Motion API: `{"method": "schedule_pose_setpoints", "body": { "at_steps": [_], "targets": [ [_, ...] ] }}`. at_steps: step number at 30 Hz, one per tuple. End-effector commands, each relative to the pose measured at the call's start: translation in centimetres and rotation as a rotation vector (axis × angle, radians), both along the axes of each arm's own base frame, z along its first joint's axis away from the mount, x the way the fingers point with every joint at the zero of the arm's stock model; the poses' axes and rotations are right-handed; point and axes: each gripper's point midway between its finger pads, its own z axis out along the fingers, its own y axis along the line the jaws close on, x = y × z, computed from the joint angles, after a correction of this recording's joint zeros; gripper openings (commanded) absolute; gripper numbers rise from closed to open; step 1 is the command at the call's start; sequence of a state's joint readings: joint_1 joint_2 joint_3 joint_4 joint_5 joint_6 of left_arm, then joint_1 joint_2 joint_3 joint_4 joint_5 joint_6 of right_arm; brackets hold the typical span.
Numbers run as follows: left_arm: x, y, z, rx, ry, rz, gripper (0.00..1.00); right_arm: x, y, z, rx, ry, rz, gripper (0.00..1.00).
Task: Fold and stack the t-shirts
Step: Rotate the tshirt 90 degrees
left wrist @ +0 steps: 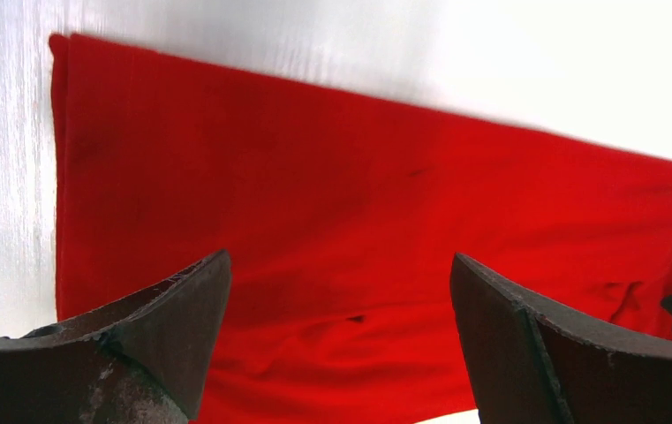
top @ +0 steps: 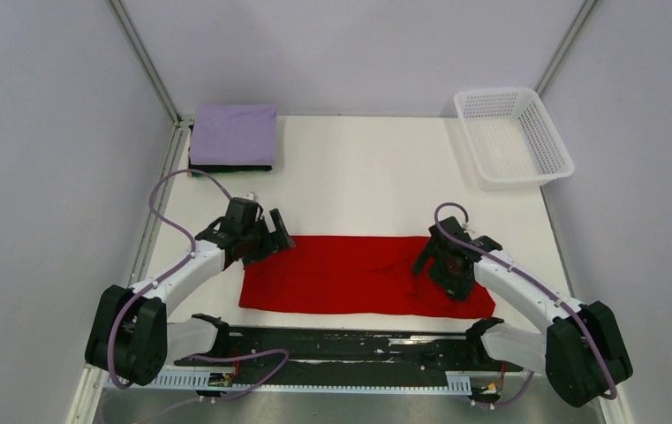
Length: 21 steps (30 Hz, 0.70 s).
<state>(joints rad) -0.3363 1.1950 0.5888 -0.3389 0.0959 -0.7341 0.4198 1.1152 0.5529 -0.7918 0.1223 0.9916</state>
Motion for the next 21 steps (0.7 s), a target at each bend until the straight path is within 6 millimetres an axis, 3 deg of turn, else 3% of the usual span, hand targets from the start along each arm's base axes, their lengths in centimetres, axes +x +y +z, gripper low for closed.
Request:
{"method": "schedule_pose_setpoints", "body": {
  "at_steps": [1,7,10,17,21],
  "targets": [
    [1.1,-0.1,0.2,0.005,-0.056,-0.008,1.0,2.7,0.8,0.0,0.143,-0.14,-0.105,1.0],
    [-0.7,0.6,-1.7,0.024,-0.002,0.008,1.0,5.4,0.6,-0.4,0.167,-0.209,-0.128,1.0],
    [-2.1,0.4,-2.5,0.012,0.024,0.004,1.0,8.0,0.1,-0.4,0.137,-0.257,-0.137,1.0],
    [-5.3,-0.7,-3.4,-0.001,0.06,-0.023,1.0,17.7,0.8,0.4,0.137,-0.33,-0.046,1.0],
    [-7.0,-2.8,-3.2,-0.04,0.078,-0.062,1.0,23.5,2.8,-0.4,0.188,-0.317,0.06,1.0]
  ]
}}
